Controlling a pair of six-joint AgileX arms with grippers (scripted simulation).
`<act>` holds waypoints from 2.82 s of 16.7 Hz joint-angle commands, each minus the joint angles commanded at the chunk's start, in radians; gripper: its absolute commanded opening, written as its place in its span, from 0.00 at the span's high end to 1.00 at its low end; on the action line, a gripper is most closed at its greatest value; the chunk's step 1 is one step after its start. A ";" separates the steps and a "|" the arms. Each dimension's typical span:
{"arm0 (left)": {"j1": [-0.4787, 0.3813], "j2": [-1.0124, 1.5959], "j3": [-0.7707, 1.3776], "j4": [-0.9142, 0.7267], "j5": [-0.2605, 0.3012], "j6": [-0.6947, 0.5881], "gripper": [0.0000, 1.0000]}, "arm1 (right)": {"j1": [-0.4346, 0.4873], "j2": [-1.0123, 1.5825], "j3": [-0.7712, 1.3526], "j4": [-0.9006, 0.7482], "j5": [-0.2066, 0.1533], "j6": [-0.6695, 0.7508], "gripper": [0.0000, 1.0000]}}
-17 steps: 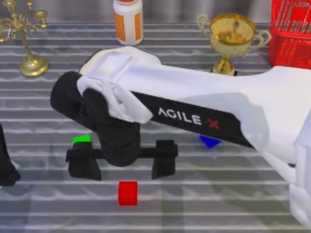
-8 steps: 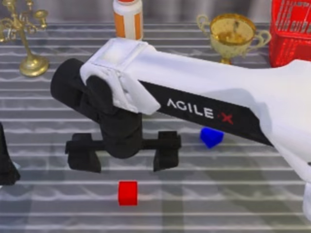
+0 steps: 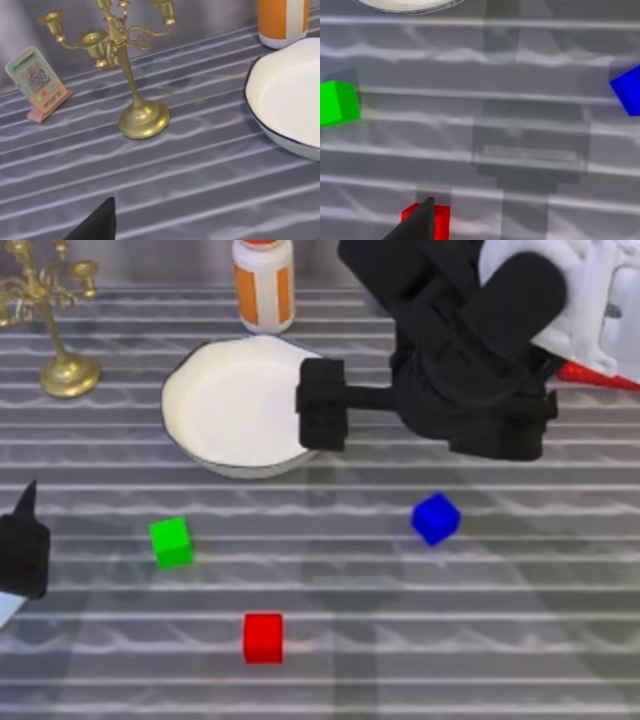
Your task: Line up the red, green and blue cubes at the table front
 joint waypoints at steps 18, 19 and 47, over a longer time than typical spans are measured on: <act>-0.230 1.430 0.978 -0.745 -0.006 0.673 0.00 | -0.709 -1.646 -1.497 0.923 -0.112 -0.690 0.00; -0.236 1.467 1.008 -0.761 -0.006 0.691 0.00 | -0.726 -1.681 -1.534 0.954 -0.126 -0.705 0.00; -0.248 1.665 0.914 -0.504 -0.004 0.728 0.38 | -0.757 -1.745 -1.599 1.009 -0.154 -0.730 0.00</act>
